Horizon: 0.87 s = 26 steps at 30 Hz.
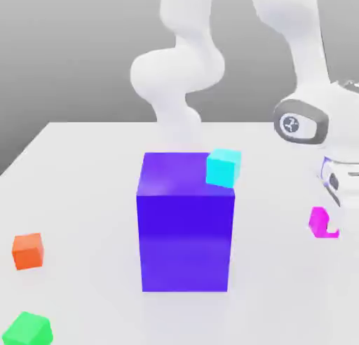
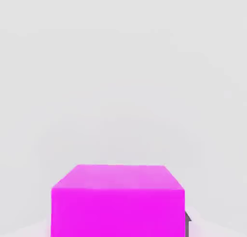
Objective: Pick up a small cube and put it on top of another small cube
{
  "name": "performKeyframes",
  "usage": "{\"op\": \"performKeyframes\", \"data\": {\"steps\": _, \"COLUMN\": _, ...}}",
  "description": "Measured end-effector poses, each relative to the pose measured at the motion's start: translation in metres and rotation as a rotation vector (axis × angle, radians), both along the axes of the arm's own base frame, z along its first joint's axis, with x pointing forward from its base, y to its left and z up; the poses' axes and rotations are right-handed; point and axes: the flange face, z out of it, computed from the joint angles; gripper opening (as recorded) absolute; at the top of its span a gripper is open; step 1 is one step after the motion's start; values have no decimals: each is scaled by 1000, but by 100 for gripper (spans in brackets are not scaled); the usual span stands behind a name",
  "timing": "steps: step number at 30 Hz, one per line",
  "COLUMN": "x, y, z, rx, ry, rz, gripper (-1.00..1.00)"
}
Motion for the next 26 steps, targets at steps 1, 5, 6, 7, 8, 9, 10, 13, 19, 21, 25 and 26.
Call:
{"op": "performKeyframes", "data": {"steps": 1, "x": 25, "y": -14, "z": 1, "rx": -2, "ry": 6, "rz": -61, "gripper": -100}}
{"op": "performKeyframes", "data": {"steps": 5, "x": 120, "y": -102, "z": 3, "rx": -10, "ry": 26, "rz": -343, "gripper": -100}}
{"op": "performKeyframes", "data": {"steps": 6, "x": 138, "y": -126, "z": 4, "rx": -11, "ry": 29, "rz": -406, "gripper": -100}}
{"op": "performKeyframes", "data": {"steps": 7, "x": 154, "y": -150, "z": 5, "rx": -11, "ry": 31, "rz": -466, "gripper": -100}}
{"op": "performKeyframes", "data": {"steps": 8, "x": 167, "y": -175, "z": 6, "rx": -11, "ry": 33, "rz": -523, "gripper": -100}}
{"op": "performKeyframes", "data": {"steps": 9, "x": 179, "y": -199, "z": 8, "rx": -11, "ry": 35, "rz": -577, "gripper": -100}}
{"op": "performKeyframes", "data": {"steps": 10, "x": 189, "y": -224, "z": 9, "rx": -11, "ry": 35, "rz": -629, "gripper": -100}}
{"op": "performKeyframes", "data": {"steps": 13, "x": 210, "y": -298, "z": 16, "rx": -9, "ry": 34, "rz": -778, "gripper": -100}}
{"op": "performKeyframes", "data": {"steps": 19, "x": 211, "y": -447, "z": 34, "rx": -5, "ry": 17, "rz": -1100, "gripper": -100}}
{"op": "performKeyframes", "data": {"steps": 21, "x": 205, "y": -497, "z": 26, "rx": -4, "ry": 7, "rz": -1225, "gripper": -100}}
{"op": "performKeyframes", "data": {"steps": 25, "x": 199, "y": -533, "z": -3, "rx": -4, "ry": 0, "rz": -1315, "gripper": 100}}
{"op": "performKeyframes", "data": {"steps": 26, "x": 199, "y": -533, "z": -3, "rx": -4, "ry": 0, "rz": -1315, "gripper": 100}}
